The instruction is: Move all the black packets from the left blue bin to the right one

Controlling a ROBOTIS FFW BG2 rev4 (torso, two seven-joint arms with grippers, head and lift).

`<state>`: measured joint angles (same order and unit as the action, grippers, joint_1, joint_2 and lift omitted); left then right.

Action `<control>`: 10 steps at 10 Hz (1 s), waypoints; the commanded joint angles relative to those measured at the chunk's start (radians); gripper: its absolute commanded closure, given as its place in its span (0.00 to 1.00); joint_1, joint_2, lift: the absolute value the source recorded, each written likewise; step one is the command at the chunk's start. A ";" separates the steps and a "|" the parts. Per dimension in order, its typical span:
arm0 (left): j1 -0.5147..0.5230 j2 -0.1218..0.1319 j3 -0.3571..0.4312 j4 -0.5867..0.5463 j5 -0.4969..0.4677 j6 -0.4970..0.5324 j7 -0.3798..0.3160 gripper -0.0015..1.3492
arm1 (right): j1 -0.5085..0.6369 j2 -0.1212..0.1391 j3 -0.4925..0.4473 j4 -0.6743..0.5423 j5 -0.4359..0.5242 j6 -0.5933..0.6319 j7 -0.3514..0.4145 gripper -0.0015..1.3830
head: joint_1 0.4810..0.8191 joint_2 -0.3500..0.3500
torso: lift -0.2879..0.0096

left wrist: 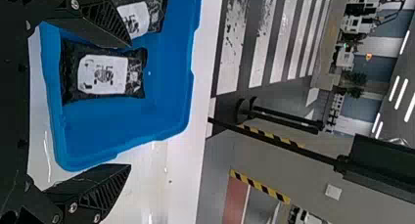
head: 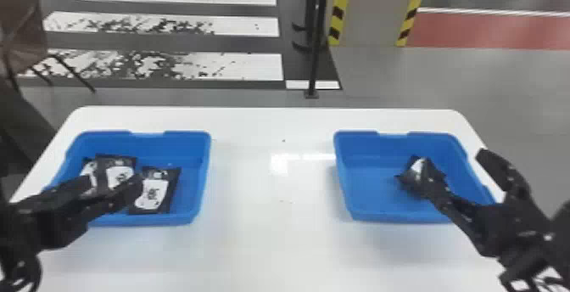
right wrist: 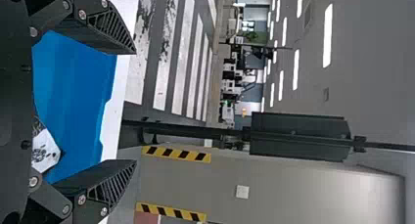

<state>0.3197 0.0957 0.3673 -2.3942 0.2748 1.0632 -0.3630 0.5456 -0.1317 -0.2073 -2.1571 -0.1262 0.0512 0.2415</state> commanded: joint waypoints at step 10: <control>-0.435 0.061 -0.200 0.520 -0.191 0.282 0.050 0.14 | 0.242 0.035 0.106 -0.107 -0.111 -0.086 0.021 0.16 | 0.63 0.65 | 0.50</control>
<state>-0.0960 0.1558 0.1779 -1.9115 0.0775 1.3467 -0.3126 0.7906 -0.0953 -0.1040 -2.2675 -0.2320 -0.0387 0.2614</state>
